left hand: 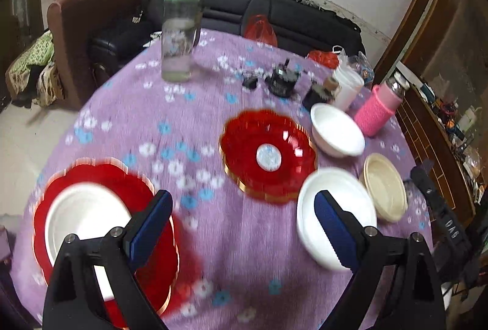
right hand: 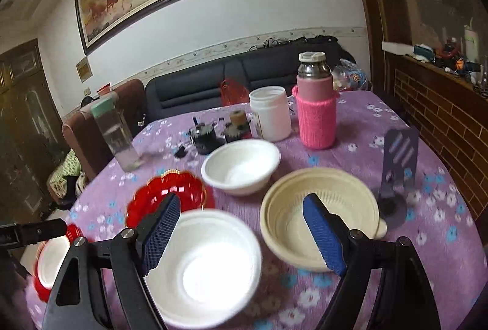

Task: Organize plates and bowls
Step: 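Move both grippers to the rim of the small red scalloped plate, then close both grippers on the small red plate rim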

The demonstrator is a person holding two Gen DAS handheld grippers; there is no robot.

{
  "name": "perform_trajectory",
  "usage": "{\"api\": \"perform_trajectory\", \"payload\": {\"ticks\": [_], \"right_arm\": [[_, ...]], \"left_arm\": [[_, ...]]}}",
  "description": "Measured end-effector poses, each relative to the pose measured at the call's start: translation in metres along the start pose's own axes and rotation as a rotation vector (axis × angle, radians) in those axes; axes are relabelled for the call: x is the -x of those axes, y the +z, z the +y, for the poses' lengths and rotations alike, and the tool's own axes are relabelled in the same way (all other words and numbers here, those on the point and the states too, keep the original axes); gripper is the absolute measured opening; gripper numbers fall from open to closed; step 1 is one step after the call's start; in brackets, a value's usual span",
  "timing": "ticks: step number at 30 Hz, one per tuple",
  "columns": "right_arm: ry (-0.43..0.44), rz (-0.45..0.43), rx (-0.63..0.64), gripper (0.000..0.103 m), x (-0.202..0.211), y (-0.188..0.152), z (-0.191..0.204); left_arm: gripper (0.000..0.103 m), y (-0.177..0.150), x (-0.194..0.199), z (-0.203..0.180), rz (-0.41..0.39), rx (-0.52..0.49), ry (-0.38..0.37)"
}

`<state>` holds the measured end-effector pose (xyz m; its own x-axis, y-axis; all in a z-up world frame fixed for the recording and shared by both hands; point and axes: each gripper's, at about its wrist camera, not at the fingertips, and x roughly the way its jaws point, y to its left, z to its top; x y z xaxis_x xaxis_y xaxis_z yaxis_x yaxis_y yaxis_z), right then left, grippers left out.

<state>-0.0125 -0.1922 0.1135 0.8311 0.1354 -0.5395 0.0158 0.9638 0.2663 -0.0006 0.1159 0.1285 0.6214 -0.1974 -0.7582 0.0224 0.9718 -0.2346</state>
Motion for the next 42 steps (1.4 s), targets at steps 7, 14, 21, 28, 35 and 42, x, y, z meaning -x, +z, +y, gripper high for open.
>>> {"api": "perform_trajectory", "payload": {"ticks": [7, 14, 21, 28, 35, 42], "right_arm": [[0.029, 0.16, -0.054, 0.086, -0.058, 0.061, -0.013], [-0.009, 0.348, -0.108, 0.085, -0.14, 0.067, -0.036], [0.006, 0.396, -0.081, 0.085, -0.157, 0.065, -0.045], [0.244, 0.481, -0.097, 0.085, -0.156, 0.058, -0.021], [0.35, 0.596, 0.071, 0.082, -0.16, 0.035, 0.044], [0.27, 0.691, 0.088, 0.076, -0.192, 0.015, 0.057]], "left_arm": [[0.094, 0.06, -0.049, -0.043, 0.045, -0.076, -0.059], [0.093, 0.078, -0.12, -0.058, 0.099, 0.066, -0.009], [0.093, 0.063, -0.167, -0.086, 0.172, 0.014, -0.017], [0.093, 0.084, -0.158, -0.018, 0.163, 0.126, -0.007], [0.089, 0.072, -0.162, 0.035, 0.24, 0.165, 0.012], [0.07, 0.058, -0.191, 0.046, 0.341, 0.217, -0.071]]}}
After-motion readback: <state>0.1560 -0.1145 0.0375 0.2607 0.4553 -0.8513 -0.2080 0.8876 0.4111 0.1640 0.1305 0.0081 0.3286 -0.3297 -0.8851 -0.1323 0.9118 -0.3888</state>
